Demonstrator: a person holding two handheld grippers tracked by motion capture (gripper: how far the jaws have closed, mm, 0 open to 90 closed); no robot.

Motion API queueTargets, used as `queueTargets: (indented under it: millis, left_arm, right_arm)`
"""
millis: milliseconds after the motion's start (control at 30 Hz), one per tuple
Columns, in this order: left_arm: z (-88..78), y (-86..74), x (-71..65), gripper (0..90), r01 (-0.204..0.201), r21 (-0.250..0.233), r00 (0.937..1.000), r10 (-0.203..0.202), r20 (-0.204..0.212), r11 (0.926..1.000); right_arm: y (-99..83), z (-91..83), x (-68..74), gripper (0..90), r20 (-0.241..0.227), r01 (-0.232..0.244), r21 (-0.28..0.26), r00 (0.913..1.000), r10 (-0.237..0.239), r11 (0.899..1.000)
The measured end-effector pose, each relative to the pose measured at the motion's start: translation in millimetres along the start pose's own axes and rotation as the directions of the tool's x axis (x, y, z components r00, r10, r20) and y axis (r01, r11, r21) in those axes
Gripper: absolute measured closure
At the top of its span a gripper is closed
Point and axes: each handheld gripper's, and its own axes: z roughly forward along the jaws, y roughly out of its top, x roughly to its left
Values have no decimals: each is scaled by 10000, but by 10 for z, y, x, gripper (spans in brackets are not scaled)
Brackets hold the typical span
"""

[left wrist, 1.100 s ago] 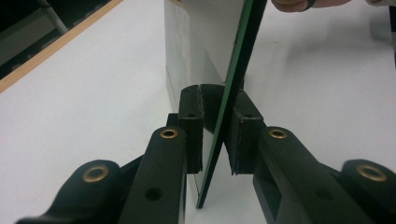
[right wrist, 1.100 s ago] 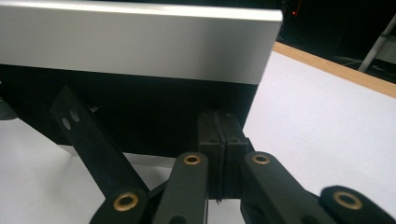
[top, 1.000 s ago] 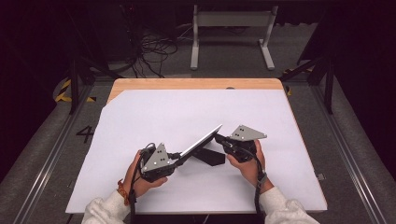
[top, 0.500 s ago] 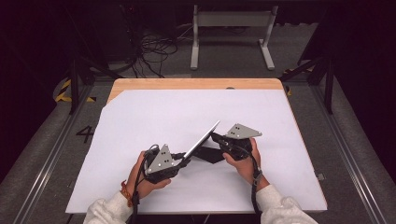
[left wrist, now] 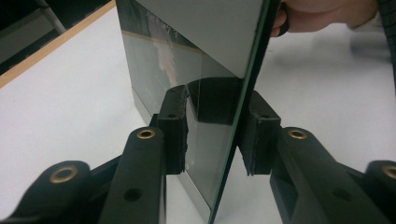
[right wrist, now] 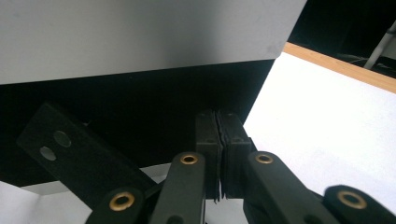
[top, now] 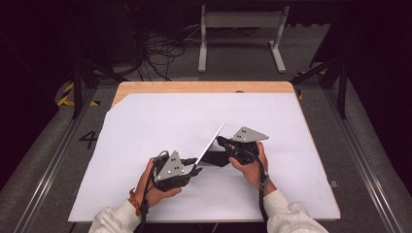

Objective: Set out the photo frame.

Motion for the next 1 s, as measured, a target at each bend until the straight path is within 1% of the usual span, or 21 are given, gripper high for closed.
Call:
queueTargets:
  millis: [67,133,233,267,333,367,433,467,567,633,733,833,867,1000]
  left_arm:
    - [-22,7,-11,627,-147,-4,9999,147,-15,9999]
    - [-54,5,-14,613,-156,-32,9999,156,-33,9999]
    - [-139,-12,-5,619,-197,-116,9998,197,14,9997]
    - [-160,-18,-1,639,-155,-174,9999,155,19,9997]
    - [-207,-36,3,690,-9,-330,9998,16,205,9995]
    - [-217,-40,-6,732,-66,-340,9997,74,249,9994]
    - [-207,-37,-20,780,-168,-277,9995,175,248,9995]
    - [-197,-33,-21,780,-167,-246,9997,172,178,9996]
    - [-185,-39,-5,781,-6,-311,9996,14,279,9995]
    - [-179,-36,-7,779,60,-319,9995,-50,312,9995]
    - [-164,-25,-29,776,26,-353,9995,-14,325,9994]
    - [-143,-10,-53,770,12,-396,9995,1,323,9992]
    - [-137,-2,-67,767,-63,-374,9995,75,304,9993]
    - [-101,22,-108,753,-87,-456,9992,105,397,9989]
  right_arm:
    - [3,-20,3,885,22,-10,-38,10000,11,10000]
    - [4,-47,9,883,36,81,-48,10000,-81,10000]
    - [-7,-97,17,881,19,175,-11,9998,-175,9998]
    - [-7,-115,13,882,-15,141,-34,9999,-141,9999]
    - [2,-144,12,892,-19,106,-126,9999,-106,9999]
    - [11,-153,13,900,-93,75,-171,9999,-77,9998]
    - [38,-153,35,900,-225,172,-174,9996,-176,9997]
    - [46,-147,47,900,-268,208,-166,9994,-213,9996]
    - [68,-105,106,900,-291,415,-130,9987,-419,9991]
    - [69,-82,121,900,-229,388,-94,9990,-390,9992]
    - [67,-64,100,900,-364,201,-168,9991,-207,9997]
    - [63,-51,101,900,-364,156,-231,9992,-164,9996]
    - [62,-47,100,900,-386,133,-240,9992,-142,9996]
    - [64,-29,110,900,-397,154,-239,9991,-163,9996]
